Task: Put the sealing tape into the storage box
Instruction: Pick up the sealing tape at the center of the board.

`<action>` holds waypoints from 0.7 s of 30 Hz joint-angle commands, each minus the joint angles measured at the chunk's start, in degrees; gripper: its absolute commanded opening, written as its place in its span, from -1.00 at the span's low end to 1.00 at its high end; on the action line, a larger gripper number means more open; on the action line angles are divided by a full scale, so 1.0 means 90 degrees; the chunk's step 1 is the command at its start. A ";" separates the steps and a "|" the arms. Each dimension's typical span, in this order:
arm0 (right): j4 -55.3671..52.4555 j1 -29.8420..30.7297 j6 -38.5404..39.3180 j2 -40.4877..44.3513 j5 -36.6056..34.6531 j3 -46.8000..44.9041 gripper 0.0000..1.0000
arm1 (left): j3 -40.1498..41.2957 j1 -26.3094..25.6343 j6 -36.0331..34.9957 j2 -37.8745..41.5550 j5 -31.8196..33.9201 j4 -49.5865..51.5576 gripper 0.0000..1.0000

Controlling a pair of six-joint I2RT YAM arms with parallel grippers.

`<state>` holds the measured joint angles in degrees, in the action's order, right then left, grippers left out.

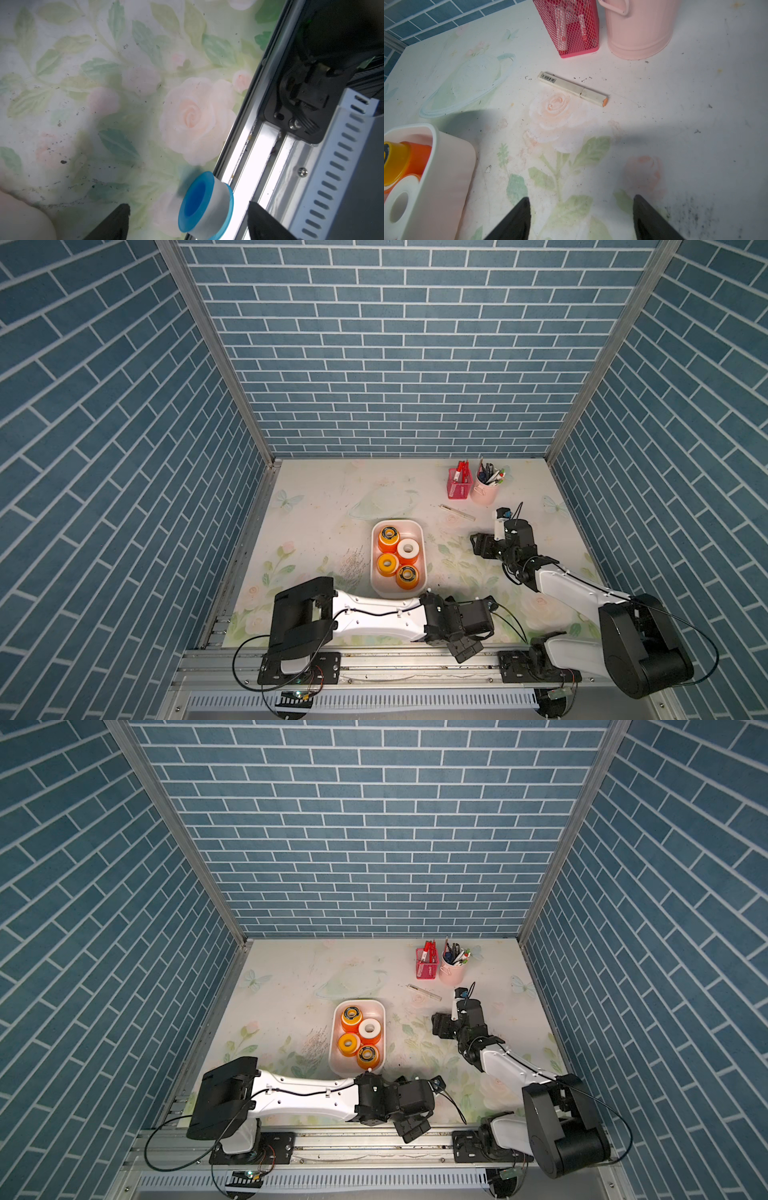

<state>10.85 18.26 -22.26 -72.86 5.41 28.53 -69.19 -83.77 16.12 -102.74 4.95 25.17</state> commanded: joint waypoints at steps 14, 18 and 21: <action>0.0061 -0.0026 -0.0085 -0.0078 0.0063 0.0004 0.55 | 0.0267 -0.0009 -0.0173 -0.0222 0.0122 -0.0170 0.16; 0.0050 -0.0027 -0.0085 -0.0079 0.0063 0.0004 0.55 | 0.0294 -0.0018 -0.0131 -0.0235 0.0091 -0.0145 -0.01; 0.0051 -0.0028 -0.0085 -0.0094 0.0068 0.0020 0.55 | 0.0287 -0.0014 -0.0083 -0.0225 0.0120 -0.0092 -0.22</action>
<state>10.85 18.26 -22.26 -73.19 5.43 28.53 -67.46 -83.77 14.81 -104.71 5.26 23.64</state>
